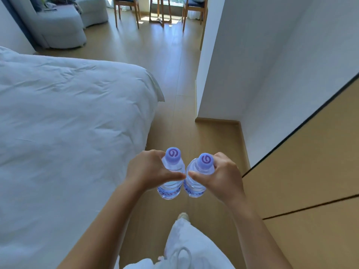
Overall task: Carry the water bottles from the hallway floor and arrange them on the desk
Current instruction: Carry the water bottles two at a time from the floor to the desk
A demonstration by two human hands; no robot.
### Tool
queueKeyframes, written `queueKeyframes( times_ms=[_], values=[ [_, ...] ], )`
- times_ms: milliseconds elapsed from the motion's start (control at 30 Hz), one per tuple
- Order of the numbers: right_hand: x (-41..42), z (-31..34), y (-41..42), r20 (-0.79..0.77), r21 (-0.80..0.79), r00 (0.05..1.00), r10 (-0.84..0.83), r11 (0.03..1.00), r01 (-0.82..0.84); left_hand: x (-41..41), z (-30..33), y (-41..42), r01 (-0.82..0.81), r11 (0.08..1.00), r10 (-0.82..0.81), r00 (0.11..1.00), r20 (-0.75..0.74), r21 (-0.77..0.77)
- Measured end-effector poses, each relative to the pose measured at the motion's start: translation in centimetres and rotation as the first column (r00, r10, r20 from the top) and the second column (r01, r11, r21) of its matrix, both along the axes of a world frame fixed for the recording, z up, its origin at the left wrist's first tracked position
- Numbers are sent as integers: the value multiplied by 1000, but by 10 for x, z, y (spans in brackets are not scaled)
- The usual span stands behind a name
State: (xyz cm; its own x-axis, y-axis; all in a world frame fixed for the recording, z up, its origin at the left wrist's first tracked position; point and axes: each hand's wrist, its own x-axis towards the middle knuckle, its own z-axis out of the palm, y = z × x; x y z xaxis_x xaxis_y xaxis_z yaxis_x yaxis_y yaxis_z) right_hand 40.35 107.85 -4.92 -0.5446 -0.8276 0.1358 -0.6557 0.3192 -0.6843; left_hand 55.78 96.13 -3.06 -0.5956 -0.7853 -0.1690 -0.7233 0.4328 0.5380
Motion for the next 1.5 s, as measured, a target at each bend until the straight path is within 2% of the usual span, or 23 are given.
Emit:
queueKeyframes(
  times_ms=[233,567,967,1267,1500],
  values=[
    [-103,17,-124,-56,25,998,42,999,-41,-98,10,-112,-68,998,68,997,-40,-6],
    [-183,15,-287,-21,-3,998,67,998,-67,-174,-4,-271,-175,985,175,983,-62,11],
    [-246,13,-530,-24,-50,999,38,998,-39,-251,10,-523,-101,991,99,995,-26,-90],
    [-304,13,-658,-20,-47,999,27,999,-28,-308,4,-655,-76,991,76,997,-5,-107],
    [-387,2,-764,-13,-72,1000,17,997,-18,-392,-8,-762,-57,994,56,998,-19,-98]
  ],
)
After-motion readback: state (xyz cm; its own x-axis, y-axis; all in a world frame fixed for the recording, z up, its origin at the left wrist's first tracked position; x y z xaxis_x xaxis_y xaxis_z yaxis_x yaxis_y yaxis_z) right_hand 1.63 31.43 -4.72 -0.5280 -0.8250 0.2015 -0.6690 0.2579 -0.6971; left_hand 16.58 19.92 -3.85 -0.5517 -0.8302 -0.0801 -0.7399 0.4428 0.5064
